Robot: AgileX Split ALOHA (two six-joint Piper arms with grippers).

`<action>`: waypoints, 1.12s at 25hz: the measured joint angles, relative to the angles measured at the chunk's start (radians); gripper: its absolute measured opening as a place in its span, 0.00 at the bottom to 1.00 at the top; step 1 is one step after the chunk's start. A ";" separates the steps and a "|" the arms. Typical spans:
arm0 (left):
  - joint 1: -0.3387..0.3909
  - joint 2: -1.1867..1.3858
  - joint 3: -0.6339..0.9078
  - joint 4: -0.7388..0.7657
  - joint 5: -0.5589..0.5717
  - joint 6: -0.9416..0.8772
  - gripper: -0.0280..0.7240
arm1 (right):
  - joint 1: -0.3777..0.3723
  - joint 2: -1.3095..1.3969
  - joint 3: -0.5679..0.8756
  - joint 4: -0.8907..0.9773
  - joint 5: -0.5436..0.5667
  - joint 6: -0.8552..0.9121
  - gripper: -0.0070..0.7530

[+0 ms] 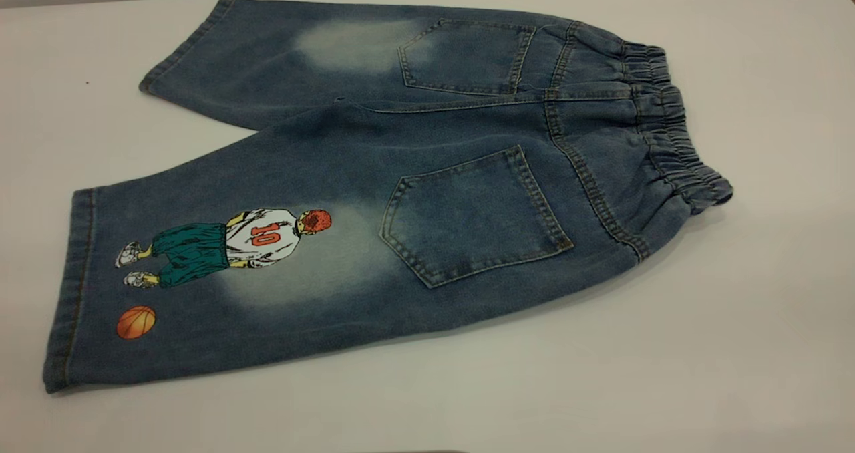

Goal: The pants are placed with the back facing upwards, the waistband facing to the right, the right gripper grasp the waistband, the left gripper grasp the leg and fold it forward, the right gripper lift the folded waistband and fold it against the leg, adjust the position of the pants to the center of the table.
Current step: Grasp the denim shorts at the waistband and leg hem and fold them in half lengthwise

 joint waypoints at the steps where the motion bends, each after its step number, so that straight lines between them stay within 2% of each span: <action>1: 0.000 0.017 -0.001 0.005 -0.002 -0.027 0.72 | 0.000 0.007 -0.002 0.003 -0.004 0.009 0.76; 3: 0.000 0.075 -0.012 0.011 -0.024 -0.075 0.72 | 0.000 0.041 -0.027 0.009 -0.009 0.032 0.76; 6: 0.000 0.212 -0.040 0.010 -0.132 -0.110 0.72 | 0.000 0.145 -0.092 0.035 -0.023 0.061 0.76; 10: 0.000 0.425 -0.059 -0.018 -0.322 -0.117 0.72 | 0.000 0.332 -0.152 0.137 -0.085 0.070 0.76; 15: 0.000 0.715 -0.059 -0.105 -0.569 -0.098 0.72 | 0.000 0.564 -0.154 0.306 -0.191 0.043 0.76; 23: 0.000 1.086 -0.059 -0.344 -0.786 0.154 0.72 | 0.000 0.901 -0.116 0.516 -0.324 -0.172 0.76; 28: 0.000 1.204 -0.066 -0.499 -0.817 0.331 0.72 | 0.000 1.075 -0.116 0.657 -0.358 -0.340 0.76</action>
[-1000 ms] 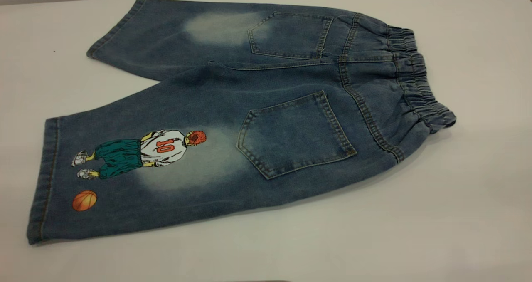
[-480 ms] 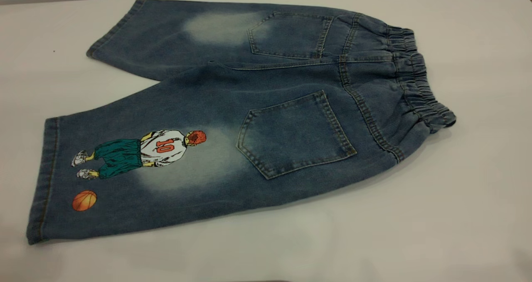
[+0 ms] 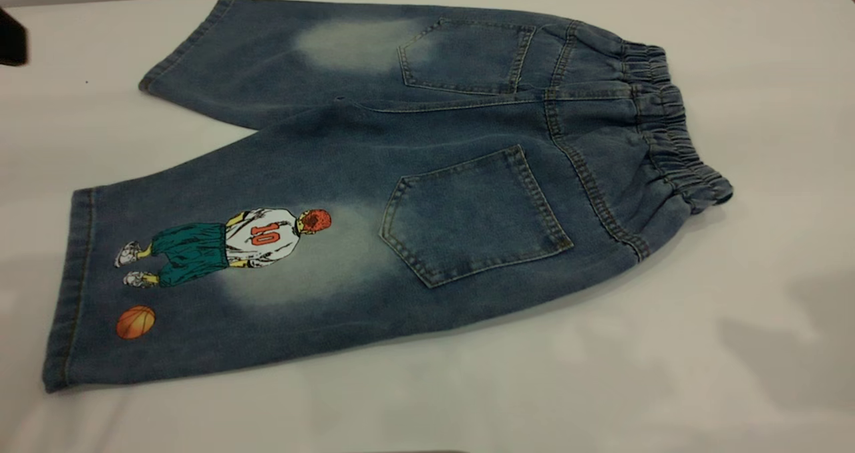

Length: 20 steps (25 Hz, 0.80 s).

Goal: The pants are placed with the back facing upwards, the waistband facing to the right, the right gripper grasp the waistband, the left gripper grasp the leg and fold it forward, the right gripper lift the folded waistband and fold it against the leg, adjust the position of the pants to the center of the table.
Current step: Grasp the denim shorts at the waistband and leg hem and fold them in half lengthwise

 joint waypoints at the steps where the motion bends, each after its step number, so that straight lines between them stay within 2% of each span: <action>1: 0.000 0.010 -0.002 -0.028 -0.005 0.030 0.72 | 0.000 0.035 0.000 0.032 -0.005 -0.037 0.76; 10: 0.000 0.019 -0.003 -0.307 -0.090 0.345 0.72 | 0.000 0.346 0.000 0.366 -0.056 -0.363 0.76; 20: 0.000 0.019 -0.003 -0.400 -0.106 0.458 0.72 | 0.000 0.729 -0.004 0.707 -0.117 -0.689 0.76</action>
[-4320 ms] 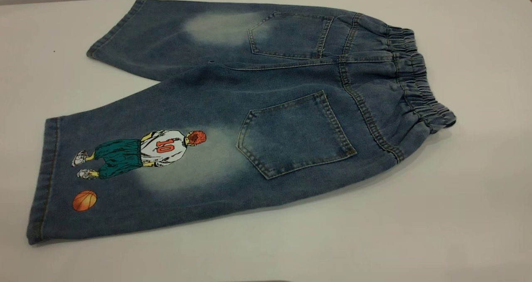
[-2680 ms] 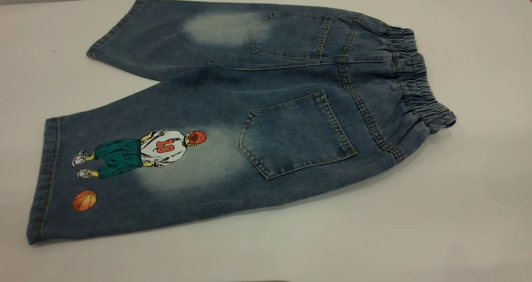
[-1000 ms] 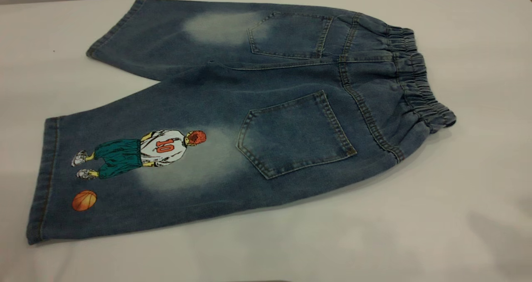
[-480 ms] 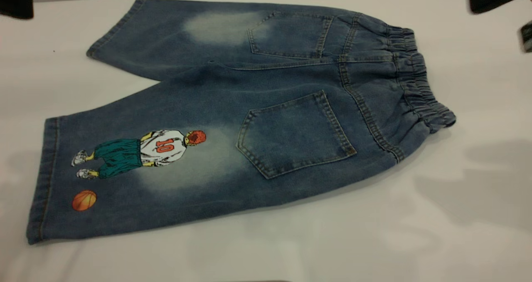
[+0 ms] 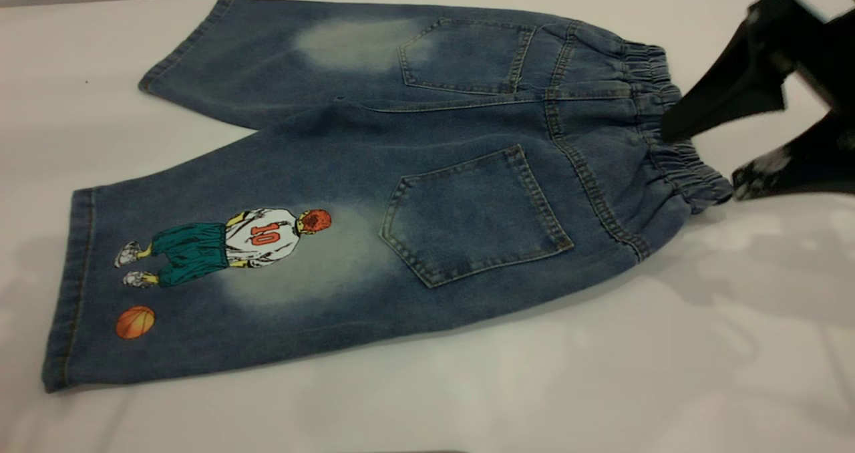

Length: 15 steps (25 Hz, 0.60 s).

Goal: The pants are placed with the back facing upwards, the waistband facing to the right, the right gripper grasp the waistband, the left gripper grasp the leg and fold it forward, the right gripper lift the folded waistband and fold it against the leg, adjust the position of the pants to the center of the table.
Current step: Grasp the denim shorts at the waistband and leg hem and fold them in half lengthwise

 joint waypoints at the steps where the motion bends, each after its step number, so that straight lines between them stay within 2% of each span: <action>1: 0.000 0.000 0.000 0.000 -0.001 0.001 0.72 | 0.000 0.024 0.000 0.036 0.000 -0.032 0.76; 10: 0.000 0.000 0.000 0.000 -0.008 0.002 0.72 | 0.000 0.194 -0.020 0.269 0.002 -0.224 0.76; 15: 0.000 0.000 0.000 0.000 -0.008 0.002 0.72 | 0.000 0.271 -0.061 0.307 0.001 -0.248 0.76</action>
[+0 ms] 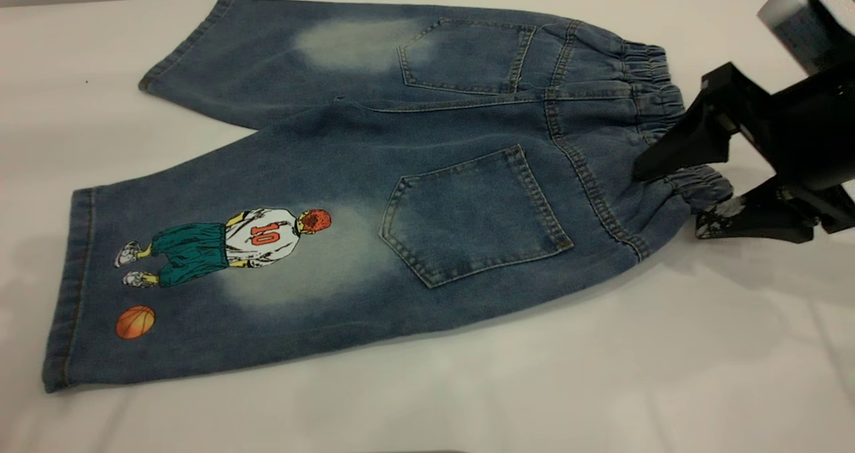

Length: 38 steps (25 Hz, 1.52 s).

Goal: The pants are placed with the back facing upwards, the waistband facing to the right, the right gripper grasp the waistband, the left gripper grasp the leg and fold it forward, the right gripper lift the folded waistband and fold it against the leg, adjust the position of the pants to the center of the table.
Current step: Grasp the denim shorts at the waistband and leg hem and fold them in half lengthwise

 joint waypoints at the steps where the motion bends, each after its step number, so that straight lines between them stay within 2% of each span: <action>1: 0.000 0.000 0.000 0.000 0.000 0.000 0.72 | 0.000 0.013 -0.009 0.004 0.000 0.000 0.76; 5: 0.000 0.000 0.000 0.000 0.000 0.000 0.72 | 0.000 0.030 -0.039 0.007 -0.006 -0.008 0.74; 8: 0.000 0.000 0.000 0.000 0.000 0.000 0.72 | 0.000 0.030 -0.058 0.006 -0.019 -0.009 0.67; 11: 0.000 0.000 0.000 0.000 0.000 0.000 0.72 | 0.000 0.030 -0.062 0.006 -0.024 -0.011 0.53; 16: 0.000 0.000 0.000 0.000 0.000 0.000 0.72 | 0.000 0.030 -0.062 -0.029 -0.019 -0.018 0.12; 18: 0.000 0.000 0.000 0.000 0.002 0.000 0.72 | 0.000 0.030 -0.062 -0.039 -0.019 -0.018 0.07; 32: 0.000 0.312 0.000 0.002 0.105 0.001 0.72 | 0.000 0.030 -0.067 -0.070 -0.022 -0.026 0.08; 35: 0.000 0.337 0.000 0.033 0.140 -0.006 0.72 | 0.000 0.030 -0.067 -0.072 -0.021 -0.026 0.19; 38: 0.000 0.348 0.000 0.057 0.149 -0.021 0.72 | 0.000 0.030 -0.068 -0.072 -0.021 -0.026 0.37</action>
